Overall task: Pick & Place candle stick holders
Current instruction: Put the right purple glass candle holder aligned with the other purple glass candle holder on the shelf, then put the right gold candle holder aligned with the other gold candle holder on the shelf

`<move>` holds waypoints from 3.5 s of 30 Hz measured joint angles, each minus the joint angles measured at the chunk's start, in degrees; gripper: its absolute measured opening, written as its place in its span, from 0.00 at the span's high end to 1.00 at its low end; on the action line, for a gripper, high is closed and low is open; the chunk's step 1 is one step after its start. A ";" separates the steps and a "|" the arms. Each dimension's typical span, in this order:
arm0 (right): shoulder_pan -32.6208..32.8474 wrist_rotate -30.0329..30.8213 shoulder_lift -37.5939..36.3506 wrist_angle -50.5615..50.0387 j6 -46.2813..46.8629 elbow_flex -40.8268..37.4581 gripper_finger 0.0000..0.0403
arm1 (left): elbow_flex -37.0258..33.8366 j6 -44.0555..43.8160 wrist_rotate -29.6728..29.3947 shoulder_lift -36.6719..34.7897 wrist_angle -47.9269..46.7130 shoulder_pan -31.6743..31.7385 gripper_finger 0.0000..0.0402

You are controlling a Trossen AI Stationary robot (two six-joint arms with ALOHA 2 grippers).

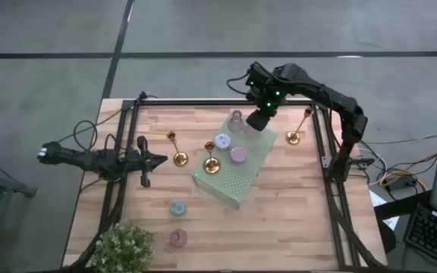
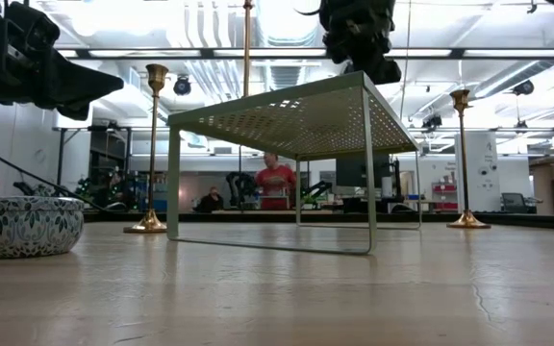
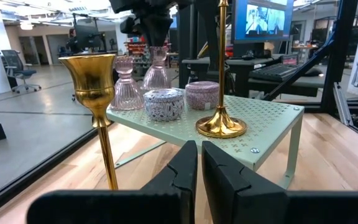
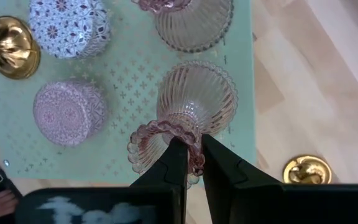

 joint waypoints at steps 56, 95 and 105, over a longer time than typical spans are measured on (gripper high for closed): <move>0.04 -0.44 1.03 5.13 -3.19 -2.05 0.68 | 0.00 0.00 0.00 0.01 0.00 0.00 0.93; 8.98 22.94 -26.33 11.89 5.85 -19.15 0.54 | 0.00 0.00 0.00 0.01 0.00 -0.02 0.93; 14.08 35.23 -42.81 22.14 16.55 -44.66 0.57 | 0.00 0.00 0.00 0.00 0.00 0.00 0.93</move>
